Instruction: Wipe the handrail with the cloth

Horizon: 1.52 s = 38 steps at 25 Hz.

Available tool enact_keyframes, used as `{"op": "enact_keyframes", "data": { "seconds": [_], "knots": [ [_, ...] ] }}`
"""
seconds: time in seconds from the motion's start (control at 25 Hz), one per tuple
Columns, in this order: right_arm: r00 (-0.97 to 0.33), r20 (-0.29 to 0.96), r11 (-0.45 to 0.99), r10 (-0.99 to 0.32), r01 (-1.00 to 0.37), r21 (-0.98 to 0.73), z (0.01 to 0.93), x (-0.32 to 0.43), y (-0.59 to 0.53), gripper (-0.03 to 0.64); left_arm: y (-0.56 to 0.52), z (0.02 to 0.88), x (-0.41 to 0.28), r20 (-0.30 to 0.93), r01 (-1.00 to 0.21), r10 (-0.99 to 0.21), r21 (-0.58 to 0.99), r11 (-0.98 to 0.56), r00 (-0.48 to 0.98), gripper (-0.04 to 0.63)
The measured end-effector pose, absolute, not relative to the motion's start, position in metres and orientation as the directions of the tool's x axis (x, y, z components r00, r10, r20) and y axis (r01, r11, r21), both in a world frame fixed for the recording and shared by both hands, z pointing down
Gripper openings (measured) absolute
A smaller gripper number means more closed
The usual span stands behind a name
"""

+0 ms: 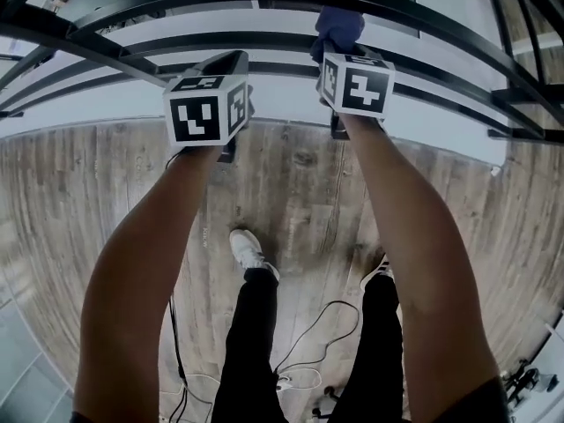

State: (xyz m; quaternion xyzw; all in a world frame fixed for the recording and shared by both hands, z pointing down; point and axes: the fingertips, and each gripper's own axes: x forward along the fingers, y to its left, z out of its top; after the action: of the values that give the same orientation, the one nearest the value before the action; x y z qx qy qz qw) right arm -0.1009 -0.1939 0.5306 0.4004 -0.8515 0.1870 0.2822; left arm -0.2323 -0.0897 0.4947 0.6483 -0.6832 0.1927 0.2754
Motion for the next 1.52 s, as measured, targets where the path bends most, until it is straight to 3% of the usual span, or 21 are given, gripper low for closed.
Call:
{"op": "enact_keyframes", "data": {
  "seconds": [0.24,0.76,1.52],
  "knots": [
    [-0.466,0.639,0.55,-0.612,-0.831,-0.078,0.528,-0.008,-0.225,0.091,-0.138,0.482,-0.168,0.572,-0.957,-0.82,0.253,0.143,0.029,0.002],
    [-0.393,0.664,0.502,-0.636,-0.864,-0.032,0.527,0.153,-0.275,0.091,-0.195,0.489,-0.013,0.595,-0.985,-0.798,0.171,0.014,0.092,0.002],
    [-0.345,0.682,0.434,-0.645,-0.9,-0.044,0.519,0.369,-0.355,0.091,-0.288,0.492,0.211,0.591,-0.969,-0.768,0.169,-0.179,0.245,0.002]
  ]
}}
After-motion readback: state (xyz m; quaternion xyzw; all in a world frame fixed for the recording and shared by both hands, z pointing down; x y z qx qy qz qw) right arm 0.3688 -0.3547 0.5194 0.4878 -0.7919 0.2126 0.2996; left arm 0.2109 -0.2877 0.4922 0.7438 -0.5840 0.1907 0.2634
